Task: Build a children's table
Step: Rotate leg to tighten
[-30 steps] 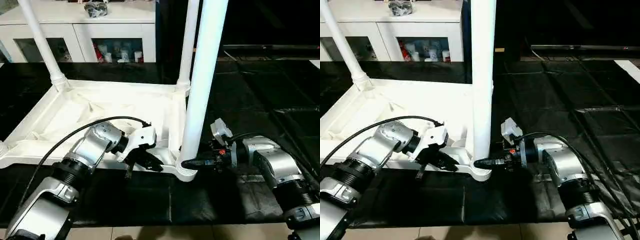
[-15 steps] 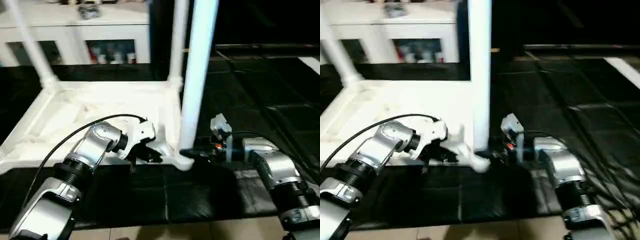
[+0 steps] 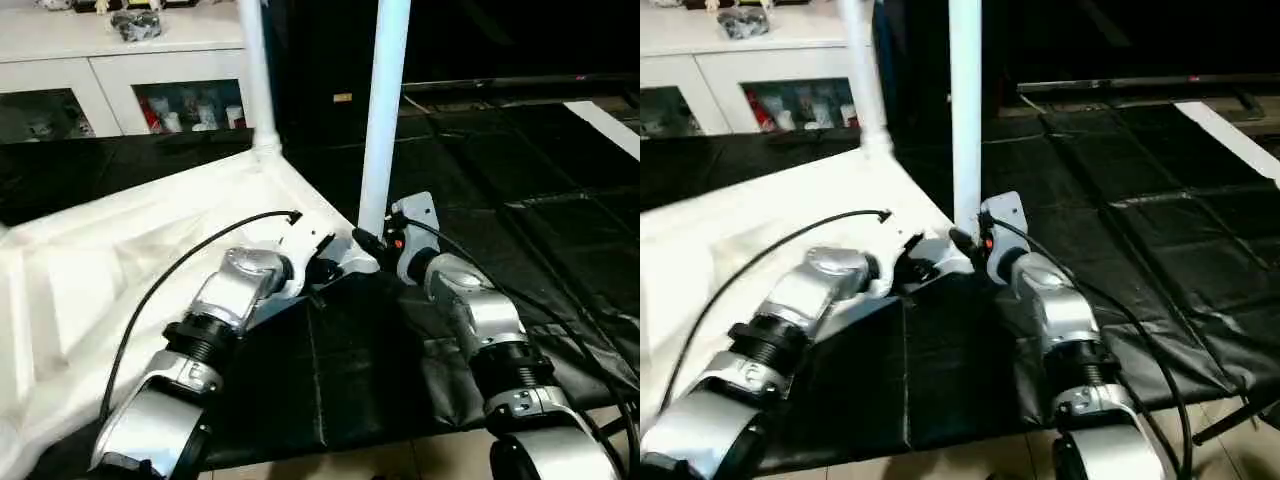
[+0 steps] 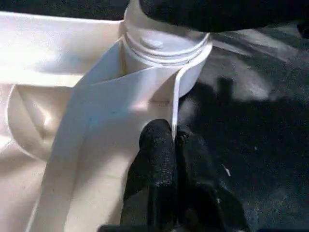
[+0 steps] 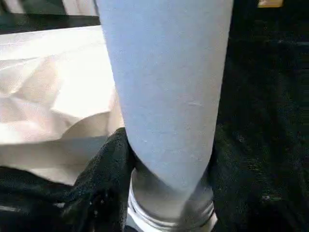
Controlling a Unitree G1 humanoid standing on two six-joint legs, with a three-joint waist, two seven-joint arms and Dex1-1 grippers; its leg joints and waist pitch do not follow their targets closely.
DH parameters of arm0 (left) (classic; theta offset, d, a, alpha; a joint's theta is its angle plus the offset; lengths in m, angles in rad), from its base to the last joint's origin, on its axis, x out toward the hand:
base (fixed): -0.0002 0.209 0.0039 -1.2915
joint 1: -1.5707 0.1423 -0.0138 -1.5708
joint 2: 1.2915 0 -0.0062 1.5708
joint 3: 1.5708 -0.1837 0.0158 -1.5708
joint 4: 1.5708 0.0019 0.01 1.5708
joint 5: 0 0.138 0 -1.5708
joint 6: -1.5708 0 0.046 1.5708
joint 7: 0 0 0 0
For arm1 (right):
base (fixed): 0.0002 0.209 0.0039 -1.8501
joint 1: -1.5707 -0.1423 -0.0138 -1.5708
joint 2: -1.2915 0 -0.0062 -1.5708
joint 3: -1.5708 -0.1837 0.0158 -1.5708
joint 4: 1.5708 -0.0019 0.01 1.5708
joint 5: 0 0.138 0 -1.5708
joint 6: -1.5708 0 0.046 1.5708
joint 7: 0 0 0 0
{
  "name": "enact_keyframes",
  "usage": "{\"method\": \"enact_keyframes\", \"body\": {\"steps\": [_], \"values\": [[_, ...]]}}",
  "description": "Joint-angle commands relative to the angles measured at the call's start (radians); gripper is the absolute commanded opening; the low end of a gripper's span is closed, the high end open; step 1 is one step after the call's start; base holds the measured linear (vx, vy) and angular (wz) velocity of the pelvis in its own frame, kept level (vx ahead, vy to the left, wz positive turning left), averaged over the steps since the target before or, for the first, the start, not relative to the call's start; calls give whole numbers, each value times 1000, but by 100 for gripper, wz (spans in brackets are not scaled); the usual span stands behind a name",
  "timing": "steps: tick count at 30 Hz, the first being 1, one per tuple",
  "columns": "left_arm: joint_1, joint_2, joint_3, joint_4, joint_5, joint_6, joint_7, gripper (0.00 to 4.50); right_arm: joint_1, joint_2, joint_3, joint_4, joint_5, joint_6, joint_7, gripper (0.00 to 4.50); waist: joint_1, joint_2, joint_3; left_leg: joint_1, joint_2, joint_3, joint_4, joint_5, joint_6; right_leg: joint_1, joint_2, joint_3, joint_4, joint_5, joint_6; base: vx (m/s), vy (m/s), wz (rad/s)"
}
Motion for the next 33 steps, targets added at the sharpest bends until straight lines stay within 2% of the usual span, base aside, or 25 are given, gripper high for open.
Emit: {"method": "enact_keyframes", "body": {"steps": [1,2,3,4,6,7,12,14,17,19,20,22,26,28,31,33], "values": [[-42,-49,-9,-42,-37,-15,-9,0,-3,73,73,24,13,15,31,199,9,-5,-76,-3,12,-2,-62,-139,72,63,-51,43,-66,-263,-197,0,0,0],[-40,-40,-14,-45,-34,-20,-21,0,0,73,59,18,35,27,48,199,10,-3,-75,-2,11,-2,-63,-141,76,64,-51,43,-66,-254,-201,0,0,0],[-36,-29,-18,-48,-33,-25,-32,0,5,71,49,7,55,45,69,251,10,-3,-76,-2,12,-2,-63,-141,78,64,-51,44,-65,-250,-203,0,0,0],[-34,-20,-22,-49,-31,-31,-42,0,10,69,43,-4,66,55,83,264,10,-3,-75,-3,12,-3,-64,-144,78,66,-51,44,-65,-247,-205,0,0,0],[-29,-11,-28,-54,-30,-37,-55,0,16,64,43,-12,67,60,86,268,10,0,-74,-2,12,-3,-65,-152,79,66,-52,44,-66,-253,-206,0,0,0],[-24,1,-35,-58,-28,-44,-73,0,26,51,43,-23,65,59,94,283,10,-3,-75,-3,12,-3,-65,-151,78,67,-53,44,-66,-252,-203,0,0,0],[-11,22,-42,-71,-27,-46,-106,0,44,23,32,-31,58,45,109,330,15,-1,-74,0,16,-2,-66,-146,74,64,-54,47,-63,-233,-217,0,0,0],[8,65,-60,-85,-31,-78,-192,0,90,-48,49,-99,90,27,253,352,22,-5,-75,3,16,-2,-66,-150,80,67,-53,47,-64,-226,-213,0,0,0],[16,88,-74,-91,-36,-96,-246,0,115,-94,70,-138,101,27,339,369,24,-5,-76,1,18,-1,-65,-144,97,67,-53,49,-57,-190,-228,0,0,0],[21,109,-88,-92,-39,-127,-289,0,132,-137,92,-170,112,36,415,393,29,-5,-72,3,17,-1,-67,-162,90,65,-54,48,-64,-237,-219,0,0,0],[25,135,-107,-94,-38,-160,-345,0,147,-187,108,-202,119,38,493,400,35,-8,-72,6,18,0,-67,-170,86,65,-54,48,-67,-266,-207,0,0,0],[28,157,-118,-96,-45,-182,-402,0,157,-235,115,-227,132,46,569,400,42,-6,-71,9,20,2,-67,-179,86,60,-54,51,-68,-276,-202,0,0,0],[33,188,-134,-107,-60,-219,-494,0,170,-305,124,-253,148,44,673,400,56,-8,-72,6,23,2,-67,-171,82,62,-54,50,-66,-288,-195,0,0,0],[36,208,-148,-113,-67,-243,-552,0,174,-339,123,-263,165,48,729,400,67,-7,-74,11,27,4,-67,-168,80,56,-56,52,-63,-272,-203,0,0,0],[38,239,-181,-118,-62,-275,-623,0,180,-386,136,-289,195,68,821,400,73,-6,-74,7,26,1,-67,-158,82,59,-54,51,-60,-259,-206,0,0,0],[40,254,-199,-114,-56,-301,-664,0,183,-409,144,-306,218,90,872,400,81,-5,-75,10,28,3,-66,-159,85,57,-55,53,-59,-253,-210,0,0,0]]}}
